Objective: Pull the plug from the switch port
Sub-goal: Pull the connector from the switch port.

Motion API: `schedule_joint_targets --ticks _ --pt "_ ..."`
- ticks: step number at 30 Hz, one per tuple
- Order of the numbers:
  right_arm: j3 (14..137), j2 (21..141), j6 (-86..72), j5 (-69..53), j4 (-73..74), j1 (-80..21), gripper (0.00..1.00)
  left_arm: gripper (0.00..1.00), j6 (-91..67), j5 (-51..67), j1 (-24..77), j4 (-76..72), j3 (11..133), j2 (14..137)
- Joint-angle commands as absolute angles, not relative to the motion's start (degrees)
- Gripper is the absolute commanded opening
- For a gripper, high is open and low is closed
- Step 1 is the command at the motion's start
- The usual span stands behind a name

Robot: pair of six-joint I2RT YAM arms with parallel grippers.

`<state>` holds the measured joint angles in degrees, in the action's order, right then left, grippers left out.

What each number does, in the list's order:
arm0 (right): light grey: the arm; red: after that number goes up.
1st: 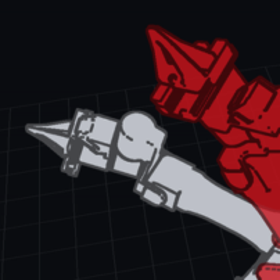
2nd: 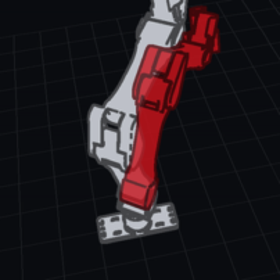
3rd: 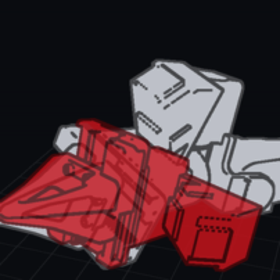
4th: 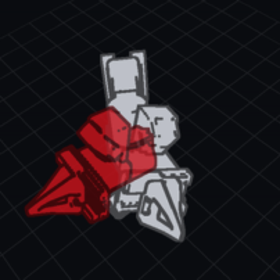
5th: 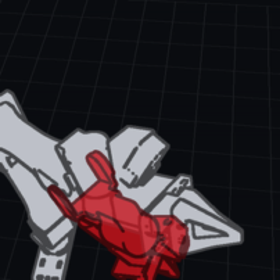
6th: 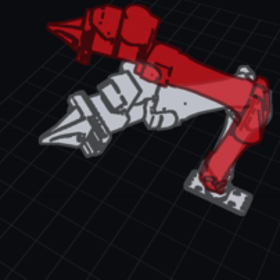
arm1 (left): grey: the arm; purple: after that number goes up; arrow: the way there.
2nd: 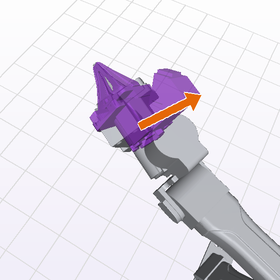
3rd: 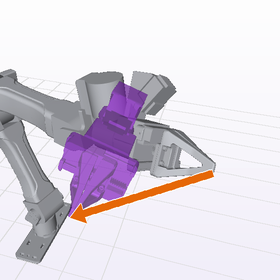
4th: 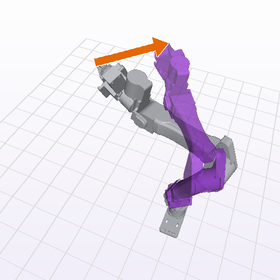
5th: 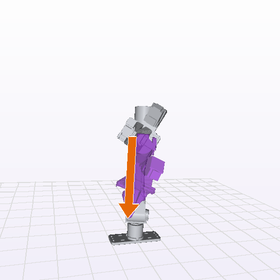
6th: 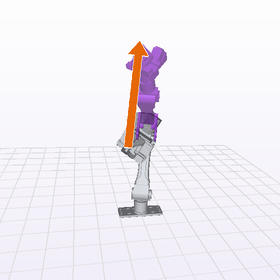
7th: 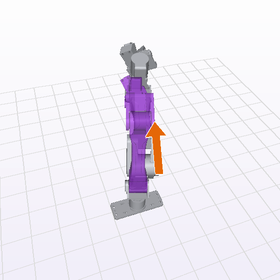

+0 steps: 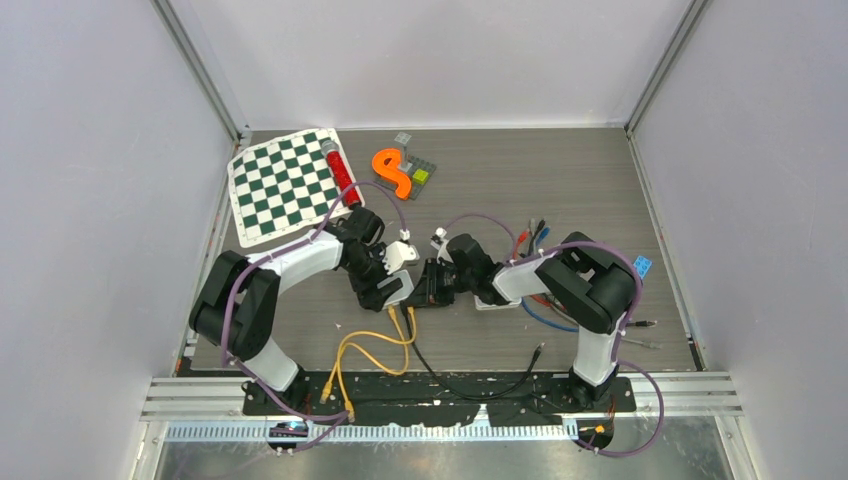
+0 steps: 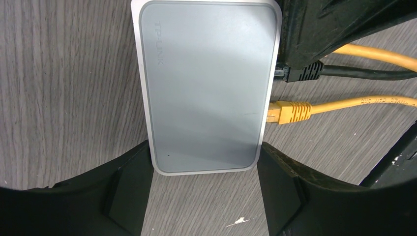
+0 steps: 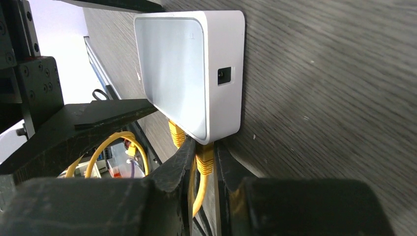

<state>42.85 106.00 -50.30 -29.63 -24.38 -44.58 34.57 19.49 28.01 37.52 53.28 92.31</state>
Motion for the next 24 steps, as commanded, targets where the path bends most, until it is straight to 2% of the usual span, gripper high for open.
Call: schedule_joint_targets --ticks 1,5,8,13,24 --pt "40.47 106.14 -55.03 -32.0 -29.71 -44.86 0.05 0.55 32.76 17.66 27.6 35.97 53.15 91.48" --pt "44.33 105.26 -49.67 -27.43 -16.3 -45.19 0.06 0.55 32.8 17.45 27.6 35.76 52.92 91.17" --pt "45.76 104.54 -47.0 -26.28 -10.51 -45.35 0.12 0.55 32.95 17.24 27.59 36.16 53.59 91.48" --pt "42.56 103.8 -50.05 -28.55 -18.65 -45.04 0.31 0.55 33.39 17.29 27.58 36.56 53.72 91.33" --pt "44.21 106.13 -53.05 -26.13 -21.11 -43.13 0.38 0.54 35.14 18.95 27.65 37.18 52.97 91.05"
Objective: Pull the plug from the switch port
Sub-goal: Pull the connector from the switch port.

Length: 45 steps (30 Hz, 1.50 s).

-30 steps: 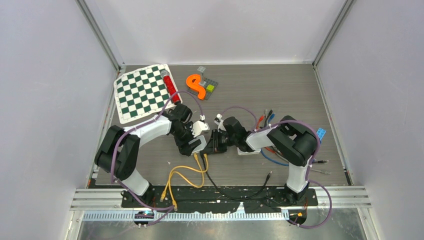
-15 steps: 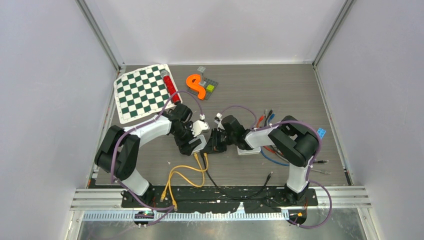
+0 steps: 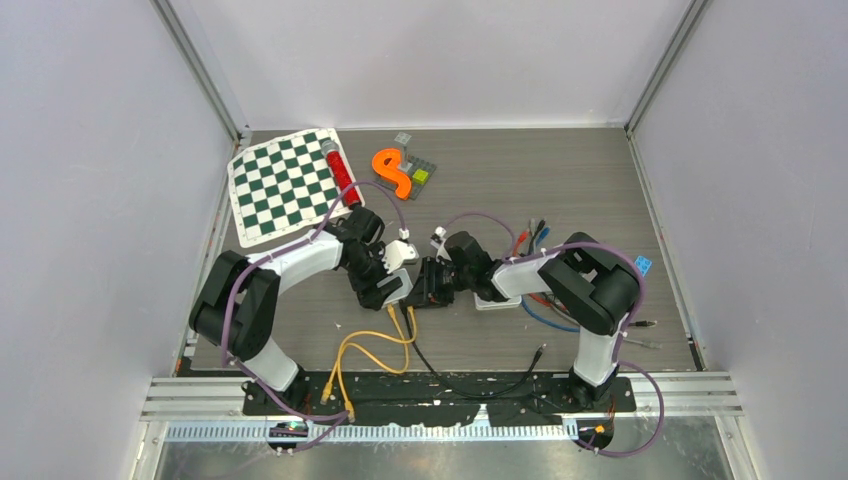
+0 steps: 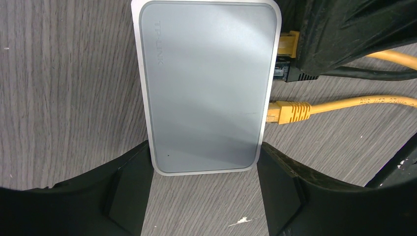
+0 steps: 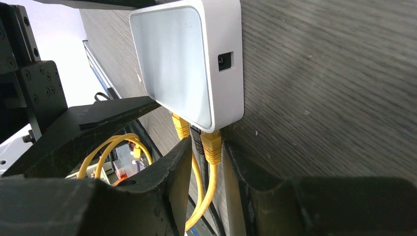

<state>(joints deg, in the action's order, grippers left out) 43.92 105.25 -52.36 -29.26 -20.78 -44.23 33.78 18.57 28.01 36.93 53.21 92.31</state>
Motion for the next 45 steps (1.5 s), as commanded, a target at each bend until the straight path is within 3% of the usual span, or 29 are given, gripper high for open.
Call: schedule_joint_targets --ticks 1,5,9,16,21,25,34,39,45 --pt "44.52 106.64 -53.16 -26.25 -21.51 -42.92 0.38 0.54 35.16 19.1 27.68 37.15 52.99 91.05" --pt "46.21 108.61 -53.43 -28.69 -23.27 -42.74 0.37 0.54 35.23 19.18 27.69 37.24 53.1 91.41" --pt "46.56 110.02 -54.02 -30.64 -24.48 -42.76 0.27 0.54 35.5 19.27 27.69 37.29 53.06 91.34" --pt "46.2 108.61 -51.23 -30.44 -21.37 -42.8 0.22 0.53 35.27 19.0 27.69 37.2 53.45 91.98" --pt "46.0 109.1 -51.49 -30.09 -21.71 -43.09 0.35 0.53 35.24 19.07 27.68 37.34 53.46 91.94" --pt "47.26 110.69 -51.39 -28.99 -20.16 -43.23 0.35 0.53 35.17 19.2 27.69 37.46 53.58 92.1" --pt "47.24 109.55 -49.32 -28.53 -18.19 -43.7 0.12 0.52 35.16 19.12 27.69 37.44 53.7 92.2" --pt "47.04 108.87 -48.14 -30.13 -17.63 -44.08 0.06 0.52 35.11 19.07 27.69 37.72 53.85 92.2" --pt "46.66 107.76 -47.56 -32.1 -17.72 -44.79 0.05 0.52 34.83 18.87 27.69 37.66 54.04 92.43"
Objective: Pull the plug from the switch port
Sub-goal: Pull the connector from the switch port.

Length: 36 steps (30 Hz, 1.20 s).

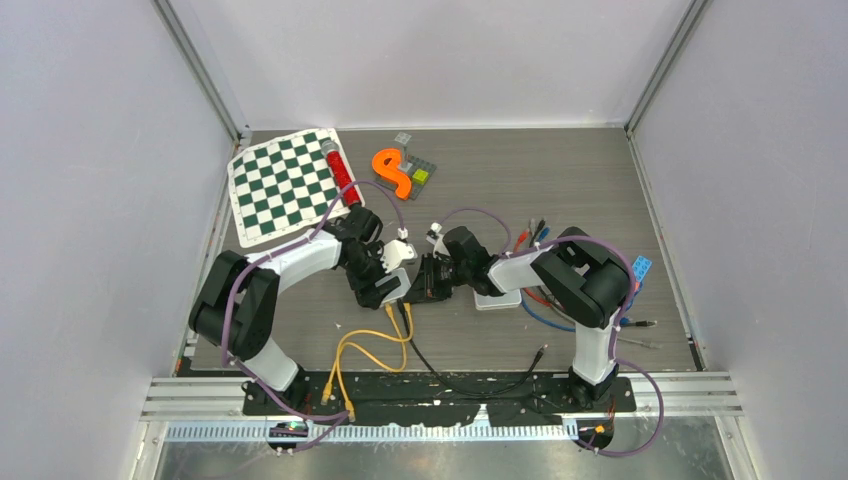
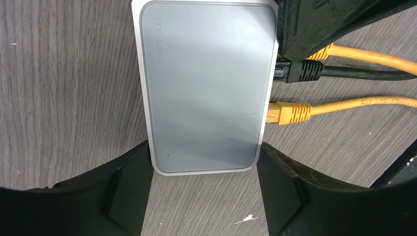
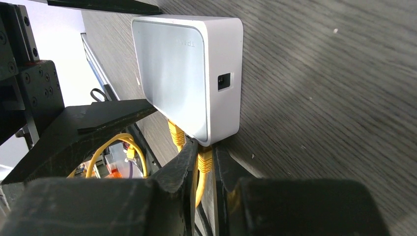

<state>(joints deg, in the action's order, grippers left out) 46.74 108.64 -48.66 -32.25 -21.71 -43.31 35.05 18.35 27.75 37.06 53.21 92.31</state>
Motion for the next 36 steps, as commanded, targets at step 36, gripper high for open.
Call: schedule_joint_targets --ticks 36 --pt "41.97 108.23 -53.86 -43.66 -32.3 -44.99 0.05 0.49 33.98 17.62 27.69 36.05 53.98 92.21"
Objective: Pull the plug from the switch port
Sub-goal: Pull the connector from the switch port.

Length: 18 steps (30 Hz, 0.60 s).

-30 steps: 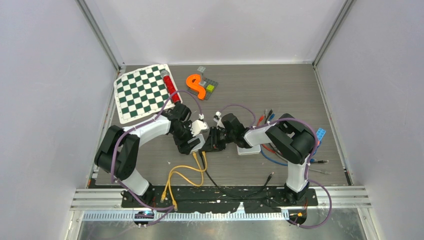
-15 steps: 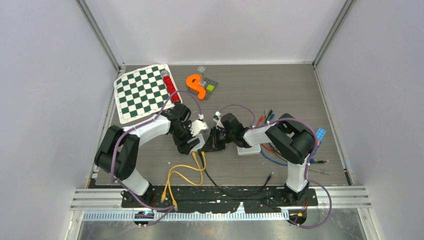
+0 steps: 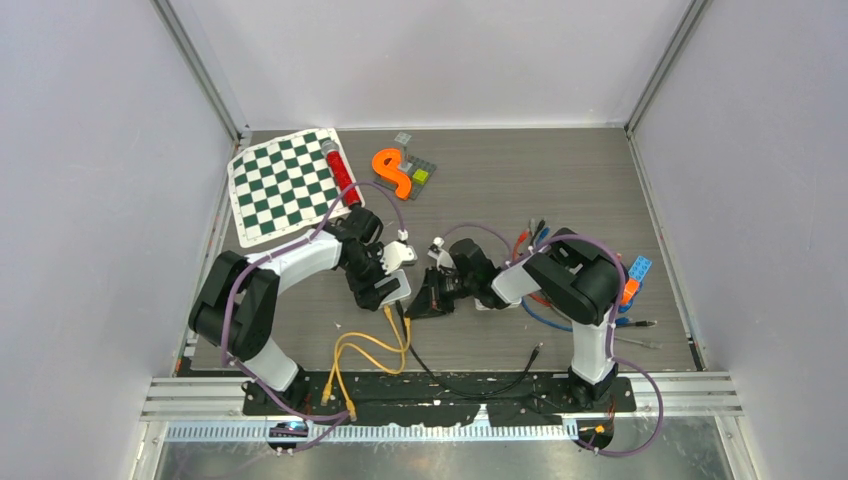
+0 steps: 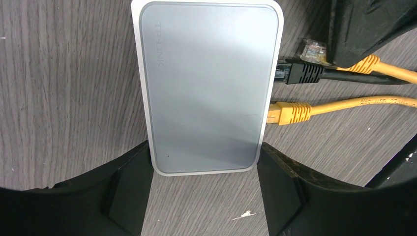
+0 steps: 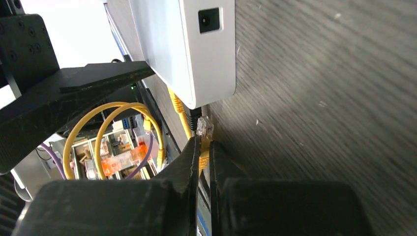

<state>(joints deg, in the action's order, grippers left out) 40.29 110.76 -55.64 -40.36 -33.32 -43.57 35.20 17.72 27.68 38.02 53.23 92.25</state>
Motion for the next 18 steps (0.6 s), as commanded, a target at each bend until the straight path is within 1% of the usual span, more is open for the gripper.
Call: schedule_joint_targets --ticks 1,4,5,7,11,15,16,17,18 --pt "41.9 107.26 -54.04 -43.71 -31.97 -44.99 0.05 0.49 33.91 17.48 27.62 36.1 54.1 92.22" --pt "40.46 104.45 -52.69 -40.88 -29.88 -45.0 0.05 0.49 33.96 17.45 27.69 36.08 54.1 92.21" --pt "40.28 102.56 -51.66 -38.12 -26.28 -45.0 0.05 0.5 33.97 17.42 27.68 35.95 53.99 92.08" --pt "39.75 99.01 -48.28 -33.62 -21.49 -44.99 0.05 0.52 34.08 17.37 27.67 35.59 53.47 91.62" --pt "38.81 90.67 -42.09 -28.99 -18.4 -45.01 0.05 0.6 33.63 16.67 27.69 33.7 52.33 88.9" --pt "38.23 84.91 -37.48 -28.74 -18.12 -44.91 0.05 0.67 32.13 17.16 27.59 31.48 52.21 86.0" --pt "38.06 83.87 -37.11 -29.01 -18.22 -44.91 0.05 0.92 31.67 17.14 27.6 30.81 52.13 85.44" --pt "37.53 83.46 -36.99 -29.84 -18.6 -44.89 0.05 0.99 31.19 17.04 27.6 30.16 52.04 84.73" --pt "37.05 82.41 -37.08 -30.9 -19.94 -44.9 0.05 0.99 30.88 17.09 27.53 29.6 51.92 84.18"
